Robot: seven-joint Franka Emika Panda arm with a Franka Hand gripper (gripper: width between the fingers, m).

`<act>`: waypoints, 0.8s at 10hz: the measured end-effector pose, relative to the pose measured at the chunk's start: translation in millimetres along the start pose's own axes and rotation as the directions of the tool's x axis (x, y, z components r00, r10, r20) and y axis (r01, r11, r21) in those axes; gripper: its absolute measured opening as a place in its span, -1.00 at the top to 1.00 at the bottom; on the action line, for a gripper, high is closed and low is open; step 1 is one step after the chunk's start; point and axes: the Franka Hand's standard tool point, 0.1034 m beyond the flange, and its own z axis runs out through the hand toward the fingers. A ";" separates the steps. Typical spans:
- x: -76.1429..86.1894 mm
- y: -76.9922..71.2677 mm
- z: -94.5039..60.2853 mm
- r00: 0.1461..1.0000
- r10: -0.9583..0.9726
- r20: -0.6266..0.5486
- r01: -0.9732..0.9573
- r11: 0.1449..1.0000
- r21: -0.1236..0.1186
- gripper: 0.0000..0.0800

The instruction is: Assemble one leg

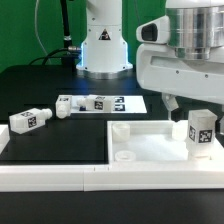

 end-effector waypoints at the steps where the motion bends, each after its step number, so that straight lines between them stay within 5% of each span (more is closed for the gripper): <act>1: -3.8 -3.5 -0.9 0.998 -0.055 -0.003 0.055 0.998 -0.002 -0.61; 4: -1.2 -0.9 0.1 0.966 -0.260 -0.006 0.260 0.966 -0.013 -0.62; 5: -1.3 -1.4 1.2 0.909 -0.417 -0.009 0.416 0.909 -0.034 -0.62; 7: -0.2 -0.3 1.2 0.924 -0.383 -0.010 0.383 0.923 -0.035 -0.62; 8: -0.3 -0.4 1.3 0.931 -0.365 -0.010 0.365 0.930 -0.034 -0.40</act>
Offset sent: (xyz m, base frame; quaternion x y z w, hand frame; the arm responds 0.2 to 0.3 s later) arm 0.0000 0.0000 0.0000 0.0000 0.0000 -0.1296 0.9916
